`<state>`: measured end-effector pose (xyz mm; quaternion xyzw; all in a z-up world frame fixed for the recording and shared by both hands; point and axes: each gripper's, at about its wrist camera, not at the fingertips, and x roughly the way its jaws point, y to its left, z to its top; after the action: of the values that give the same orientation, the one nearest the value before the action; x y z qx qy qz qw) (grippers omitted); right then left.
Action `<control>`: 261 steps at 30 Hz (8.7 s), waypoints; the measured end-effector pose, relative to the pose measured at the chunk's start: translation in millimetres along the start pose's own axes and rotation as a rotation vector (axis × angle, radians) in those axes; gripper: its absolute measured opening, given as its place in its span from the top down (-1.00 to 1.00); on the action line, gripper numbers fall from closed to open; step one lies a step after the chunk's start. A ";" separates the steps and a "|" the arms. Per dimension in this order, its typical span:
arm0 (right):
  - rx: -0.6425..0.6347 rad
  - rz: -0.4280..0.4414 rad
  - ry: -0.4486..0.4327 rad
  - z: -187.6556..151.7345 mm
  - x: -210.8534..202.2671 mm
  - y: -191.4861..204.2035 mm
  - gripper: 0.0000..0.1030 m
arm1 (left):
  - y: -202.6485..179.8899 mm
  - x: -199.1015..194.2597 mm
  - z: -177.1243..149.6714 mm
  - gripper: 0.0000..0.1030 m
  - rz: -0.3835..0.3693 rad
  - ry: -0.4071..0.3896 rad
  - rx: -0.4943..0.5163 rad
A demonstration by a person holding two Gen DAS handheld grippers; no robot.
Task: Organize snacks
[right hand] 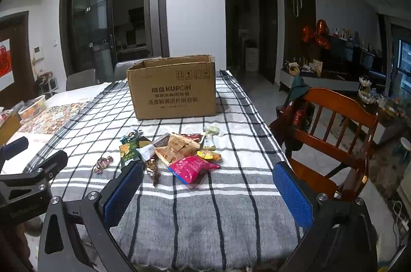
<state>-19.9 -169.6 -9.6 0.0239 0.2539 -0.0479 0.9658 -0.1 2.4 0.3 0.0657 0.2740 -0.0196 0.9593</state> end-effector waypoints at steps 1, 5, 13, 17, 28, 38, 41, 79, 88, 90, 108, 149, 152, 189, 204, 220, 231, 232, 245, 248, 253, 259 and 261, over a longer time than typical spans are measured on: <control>0.000 -0.001 -0.001 0.0 -0.4 0.0 -0.99 | -0.1 -0.2 0.1 -1.00 0.000 -0.001 0.000; 0.000 -0.001 0.000 0.0 -0.3 0.0 -0.99 | 0.1 -0.2 0.1 -1.00 -0.001 -0.001 0.000; 0.000 -0.002 -0.001 0.0 -0.3 -0.1 -0.99 | 0.0 -0.6 -0.1 -1.00 0.000 -0.001 0.000; 0.000 -0.002 -0.001 0.0 -0.1 -0.1 -0.99 | -0.1 -0.3 -0.1 -1.00 0.000 -0.001 0.000; -0.001 -0.001 0.000 -0.2 0.3 0.0 -0.99 | 0.6 0.2 -0.8 -1.00 -0.002 0.001 -0.001; -0.001 -0.002 0.000 -0.4 0.9 0.6 -0.99 | 0.5 0.1 -1.0 -1.00 -0.001 0.001 -0.001; -0.001 -0.002 0.001 -0.5 1.2 0.7 -0.99 | 0.4 0.0 -1.0 -1.00 -0.001 0.002 -0.001; -0.228 0.201 0.121 5.1 97.7 88.4 -0.05 | 30.4 102.5 -6.3 -0.06 -0.059 0.175 0.056; -0.218 0.226 0.216 -9.7 129.4 91.0 0.22 | 23.7 136.7 -16.5 0.22 -0.114 0.247 0.068; -0.208 0.230 0.239 -12.9 136.1 90.6 0.22 | 23.7 143.0 -17.7 0.22 -0.119 0.260 0.065; -0.181 0.256 0.324 -24.8 164.8 89.1 0.47 | 20.7 175.4 -21.5 0.59 -0.162 0.315 0.036; -0.046 0.360 0.031 108.3 94.5 49.0 0.54 | -2.4 82.5 126.0 0.66 -0.256 -0.006 0.078; -0.039 0.354 -0.009 131.1 100.5 47.4 0.54 | -1.6 90.0 148.8 0.66 -0.264 -0.035 0.083; 0.029 0.238 0.145 231.5 256.0 20.6 0.16 | -17.4 241.8 247.4 0.02 -0.302 0.084 0.104; 0.072 0.215 0.054 203.7 162.2 8.9 0.16 | -16.1 147.2 220.2 -0.07 -0.298 -0.025 0.168; 0.089 0.182 0.073 136.2 111.3 3.6 0.16 | -19.3 100.4 152.8 -0.07 -0.331 -0.043 0.236; 0.168 0.168 0.200 73.8 112.5 -3.7 0.16 | -31.3 99.3 102.8 -0.07 -0.370 0.011 0.273; 0.177 0.171 0.218 68.9 115.2 -4.6 0.16 | -33.1 100.7 98.6 -0.07 -0.372 0.017 0.282; 0.393 0.119 0.418 12.8 144.5 -10.1 0.16 | -42.1 124.6 60.5 -0.07 -0.371 0.084 0.333; 0.449 0.096 0.437 8.7 147.5 -10.8 0.16 | -43.4 128.1 54.5 -0.07 -0.368 0.084 0.343; 0.485 0.078 0.463 5.1 158.4 -9.6 0.16 | -46.4 133.9 47.9 -0.07 -0.361 0.090 0.367; 0.438 0.038 0.477 3.8 169.8 -2.0 0.16 | -48.2 136.0 44.8 -0.07 -0.365 0.094 0.373; 0.381 0.023 0.471 4.6 171.9 4.5 0.16 | -49.3 136.7 44.2 -0.07 -0.370 0.098 0.372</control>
<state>131.8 -179.3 -90.2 0.2180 0.4568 -0.0772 0.8590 135.5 -52.6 -40.4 0.1904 0.3193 -0.2416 0.8963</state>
